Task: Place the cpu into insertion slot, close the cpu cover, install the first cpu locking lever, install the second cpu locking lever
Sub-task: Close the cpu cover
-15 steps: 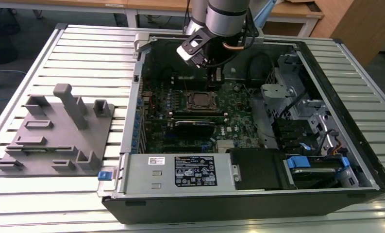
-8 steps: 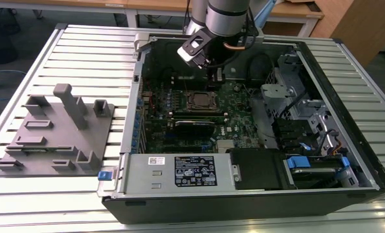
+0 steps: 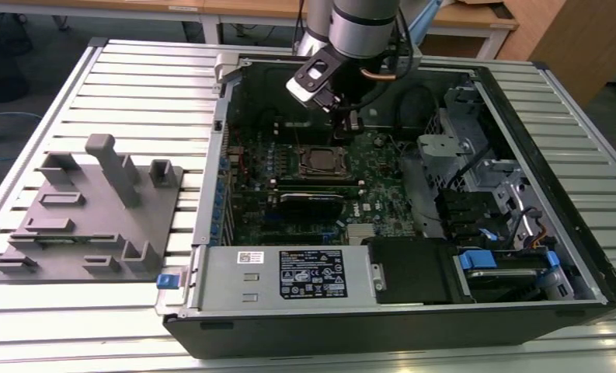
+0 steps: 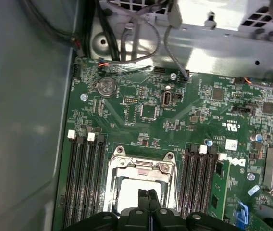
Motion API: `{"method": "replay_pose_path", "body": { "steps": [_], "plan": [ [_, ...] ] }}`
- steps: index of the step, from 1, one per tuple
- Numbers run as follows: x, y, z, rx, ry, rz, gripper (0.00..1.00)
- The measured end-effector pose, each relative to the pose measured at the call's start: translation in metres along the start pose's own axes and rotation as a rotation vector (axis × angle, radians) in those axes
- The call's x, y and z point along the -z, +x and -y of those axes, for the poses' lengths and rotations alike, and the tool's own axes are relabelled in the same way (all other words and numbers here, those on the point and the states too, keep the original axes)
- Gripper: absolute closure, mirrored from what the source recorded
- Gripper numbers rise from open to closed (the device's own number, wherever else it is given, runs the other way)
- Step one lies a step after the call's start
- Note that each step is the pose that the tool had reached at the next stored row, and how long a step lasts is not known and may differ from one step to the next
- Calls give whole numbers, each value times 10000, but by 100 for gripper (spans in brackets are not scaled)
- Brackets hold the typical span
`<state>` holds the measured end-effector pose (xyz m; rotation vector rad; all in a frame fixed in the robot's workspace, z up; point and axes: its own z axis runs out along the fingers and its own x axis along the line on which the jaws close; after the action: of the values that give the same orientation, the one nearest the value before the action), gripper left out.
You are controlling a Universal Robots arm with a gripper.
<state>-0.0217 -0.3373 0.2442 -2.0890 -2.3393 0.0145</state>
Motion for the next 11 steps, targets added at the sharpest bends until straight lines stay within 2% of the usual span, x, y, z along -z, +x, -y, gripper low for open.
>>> {"method": "replay_pose_path", "body": {
  "steps": [4, 11],
  "plan": [
    [0, 0, 0, 428, -1, 4, 89],
    [0, 0, 0, 450, -1, 5, 89]
  ]
}}
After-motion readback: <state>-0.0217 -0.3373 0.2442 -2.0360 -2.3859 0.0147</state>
